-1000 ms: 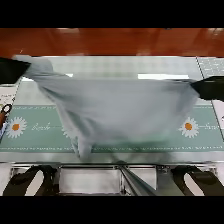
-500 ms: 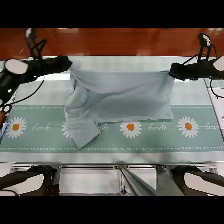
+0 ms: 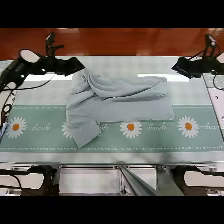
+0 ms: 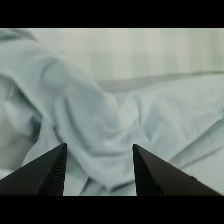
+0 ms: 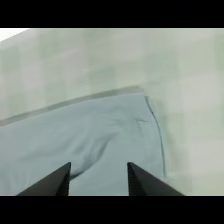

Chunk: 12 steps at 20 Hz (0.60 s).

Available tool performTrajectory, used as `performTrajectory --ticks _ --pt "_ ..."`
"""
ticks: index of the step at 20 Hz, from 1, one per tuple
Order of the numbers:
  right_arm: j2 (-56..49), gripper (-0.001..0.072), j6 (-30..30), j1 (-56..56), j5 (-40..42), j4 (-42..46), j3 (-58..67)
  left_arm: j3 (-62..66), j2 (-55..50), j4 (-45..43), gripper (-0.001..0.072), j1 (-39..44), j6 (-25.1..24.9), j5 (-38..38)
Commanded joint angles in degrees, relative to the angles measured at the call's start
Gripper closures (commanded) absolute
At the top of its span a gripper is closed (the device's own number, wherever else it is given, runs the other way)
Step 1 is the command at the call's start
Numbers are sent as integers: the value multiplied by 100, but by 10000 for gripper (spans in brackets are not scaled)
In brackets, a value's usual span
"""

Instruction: Fold the shirts.

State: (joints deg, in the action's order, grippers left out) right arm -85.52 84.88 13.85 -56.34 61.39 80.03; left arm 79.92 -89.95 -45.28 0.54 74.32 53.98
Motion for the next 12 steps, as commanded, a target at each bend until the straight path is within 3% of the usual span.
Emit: performTrajectory --ticks 1,3,6,8,12 --pt "227 303 -120 909 -1460 -72 326 387 131 -9 201 -992 358 1987" --pt "553 304 -179 1523 -1884 -133 -48 28 542 -205 201 -1668 448 2400" --pt "1366 305 -656 2087 -1248 -1143 -1718 -1576 1364 -446 201 -2400 444 2365" --pt "1818 305 -1069 2146 -911 -1370 -2881 -2841 1674 -439 201 -2806 417 2345" --pt "2046 305 -1506 2144 -942 -1561 -3989 -4297 1709 -7 201 -3108 -170 2090"
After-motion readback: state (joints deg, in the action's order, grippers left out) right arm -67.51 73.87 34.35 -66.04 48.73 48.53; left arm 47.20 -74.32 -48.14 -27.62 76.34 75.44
